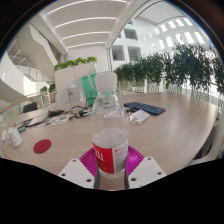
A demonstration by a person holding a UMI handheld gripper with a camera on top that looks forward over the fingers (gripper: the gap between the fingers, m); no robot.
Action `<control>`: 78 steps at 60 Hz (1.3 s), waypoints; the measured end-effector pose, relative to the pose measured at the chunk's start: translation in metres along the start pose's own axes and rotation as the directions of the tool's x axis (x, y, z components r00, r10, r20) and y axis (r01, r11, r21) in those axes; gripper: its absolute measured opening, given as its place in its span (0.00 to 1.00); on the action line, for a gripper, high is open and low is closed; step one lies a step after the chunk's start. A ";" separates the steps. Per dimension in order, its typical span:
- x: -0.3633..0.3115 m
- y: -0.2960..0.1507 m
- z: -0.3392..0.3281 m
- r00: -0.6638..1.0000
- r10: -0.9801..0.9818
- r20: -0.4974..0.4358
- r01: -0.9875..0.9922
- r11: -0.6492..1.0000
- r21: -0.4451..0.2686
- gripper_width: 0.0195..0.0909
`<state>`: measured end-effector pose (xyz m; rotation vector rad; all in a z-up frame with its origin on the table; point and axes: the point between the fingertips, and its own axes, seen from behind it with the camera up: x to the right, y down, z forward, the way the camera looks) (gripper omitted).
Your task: Pour water
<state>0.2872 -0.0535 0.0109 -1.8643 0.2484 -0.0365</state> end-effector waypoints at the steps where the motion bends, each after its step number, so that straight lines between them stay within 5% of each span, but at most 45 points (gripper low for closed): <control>1: 0.000 0.000 0.000 1.000 0.011 -0.001 -0.011 1.000 -0.015 0.19; 4: 0.002 -0.005 -0.002 0.999 0.040 -0.016 -0.041 0.998 -0.045 0.16; 15: -0.031 -0.120 -0.025 0.995 -0.100 -0.023 0.101 0.993 0.054 0.16; 30: -0.195 -0.257 -0.056 0.680 -0.724 -0.119 0.733 0.673 0.094 0.16; 45: -0.324 -0.171 -0.017 -0.125 -0.987 -0.101 0.991 -0.120 -0.050 0.16; 52: -0.356 -0.142 -0.006 -0.448 -0.889 -0.092 0.893 -0.449 -0.013 0.16; 66: -0.373 -0.141 0.010 -0.746 -0.665 -0.022 0.665 -0.743 -0.076 0.16; 72: -0.374 -0.133 0.004 -0.722 -0.691 -0.040 0.690 -0.716 -0.108 0.16; 78: -0.381 -0.153 0.009 -0.601 -0.798 -0.032 0.799 -0.599 -0.060 0.16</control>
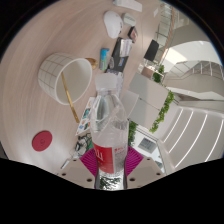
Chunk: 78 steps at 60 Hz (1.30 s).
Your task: Pour water
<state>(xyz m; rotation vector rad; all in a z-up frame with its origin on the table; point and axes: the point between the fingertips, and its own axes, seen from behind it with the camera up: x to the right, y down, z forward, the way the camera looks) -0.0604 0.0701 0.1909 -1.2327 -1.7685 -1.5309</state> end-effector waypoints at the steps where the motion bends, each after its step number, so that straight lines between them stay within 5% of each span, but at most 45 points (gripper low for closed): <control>1: 0.004 0.003 0.001 0.998 0.055 -0.007 -0.055 0.998 -0.005 0.16; 5: 0.020 0.022 -0.001 0.943 0.332 -0.036 -0.332 0.943 -0.012 0.16; 7: 0.023 0.038 -0.028 0.867 0.483 -0.123 -0.491 0.871 -0.038 0.11; 8: 0.029 0.041 -0.007 0.841 0.537 -0.069 -0.539 0.842 -0.020 0.16; 15: -0.011 0.060 -0.019 0.327 0.943 -0.059 -0.944 0.329 0.011 0.16; 24: -0.085 0.036 -0.020 -0.261 0.964 0.059 -0.964 -0.263 0.029 0.21; 26: -0.089 0.040 -0.002 -0.274 0.956 0.108 -0.962 -0.272 -0.037 0.22; 30: -0.135 0.020 0.010 -0.392 0.914 0.109 -0.920 -0.391 -0.032 0.22; 43: -0.164 0.001 0.028 -0.461 0.860 0.220 -0.887 -0.443 -0.130 0.28; 57: -0.187 0.001 0.036 -0.519 0.824 0.225 -0.854 -0.491 -0.174 0.33; 64: -0.201 -0.016 0.032 -0.494 0.828 0.265 -0.864 -0.432 -0.259 0.39; 78: -0.200 -0.018 0.030 -0.465 0.844 0.268 -0.879 -0.404 -0.253 0.39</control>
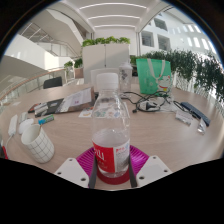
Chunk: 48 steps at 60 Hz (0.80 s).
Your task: Pour water
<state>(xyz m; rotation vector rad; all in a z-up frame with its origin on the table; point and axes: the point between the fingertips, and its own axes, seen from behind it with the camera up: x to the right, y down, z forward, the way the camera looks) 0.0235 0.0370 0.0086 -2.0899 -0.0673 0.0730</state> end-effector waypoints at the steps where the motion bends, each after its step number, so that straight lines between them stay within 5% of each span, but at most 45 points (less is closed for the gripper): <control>1: 0.000 0.000 0.000 1.000 -0.001 -0.002 0.001 1.000 0.000 0.39; 13: -0.001 0.016 0.000 0.999 0.046 -0.003 -0.046 0.996 -0.070 0.53; 21: -0.004 0.013 -0.005 0.998 0.055 0.019 -0.054 0.997 -0.061 0.86; 35: 0.003 0.018 -0.051 0.997 0.074 -0.021 -0.077 0.983 -0.165 0.88; 48: 0.000 -0.015 -0.164 0.992 0.079 -0.097 -0.093 0.985 -0.146 0.87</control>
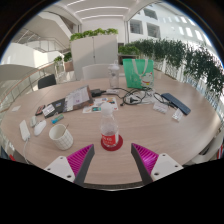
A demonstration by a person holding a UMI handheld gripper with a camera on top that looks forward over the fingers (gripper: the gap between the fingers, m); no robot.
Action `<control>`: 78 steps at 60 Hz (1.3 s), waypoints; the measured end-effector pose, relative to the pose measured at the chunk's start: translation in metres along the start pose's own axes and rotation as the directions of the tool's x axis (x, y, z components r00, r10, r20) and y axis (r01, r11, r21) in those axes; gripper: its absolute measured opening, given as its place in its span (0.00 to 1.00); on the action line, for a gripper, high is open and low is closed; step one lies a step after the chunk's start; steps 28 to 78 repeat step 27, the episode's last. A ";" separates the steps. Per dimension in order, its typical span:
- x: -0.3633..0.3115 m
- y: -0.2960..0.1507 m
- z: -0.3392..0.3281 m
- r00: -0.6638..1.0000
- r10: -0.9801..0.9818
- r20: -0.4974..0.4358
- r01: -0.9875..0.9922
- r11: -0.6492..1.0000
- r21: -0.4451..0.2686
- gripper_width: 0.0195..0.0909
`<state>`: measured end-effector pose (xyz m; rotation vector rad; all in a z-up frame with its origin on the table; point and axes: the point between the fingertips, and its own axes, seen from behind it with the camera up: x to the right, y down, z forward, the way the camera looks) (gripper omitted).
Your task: Pour water
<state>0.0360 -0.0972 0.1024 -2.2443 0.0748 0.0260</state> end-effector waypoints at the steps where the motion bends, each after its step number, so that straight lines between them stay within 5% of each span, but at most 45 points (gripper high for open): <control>1: -0.001 -0.001 -0.010 1.000 0.002 -0.002 -0.002 1.000 0.002 0.87; 26: 0.035 -0.015 -0.179 1.000 0.022 0.015 -0.023 0.997 0.080 0.87; 78: 0.036 -0.015 -0.181 1.000 0.019 0.020 -0.020 0.996 0.086 0.86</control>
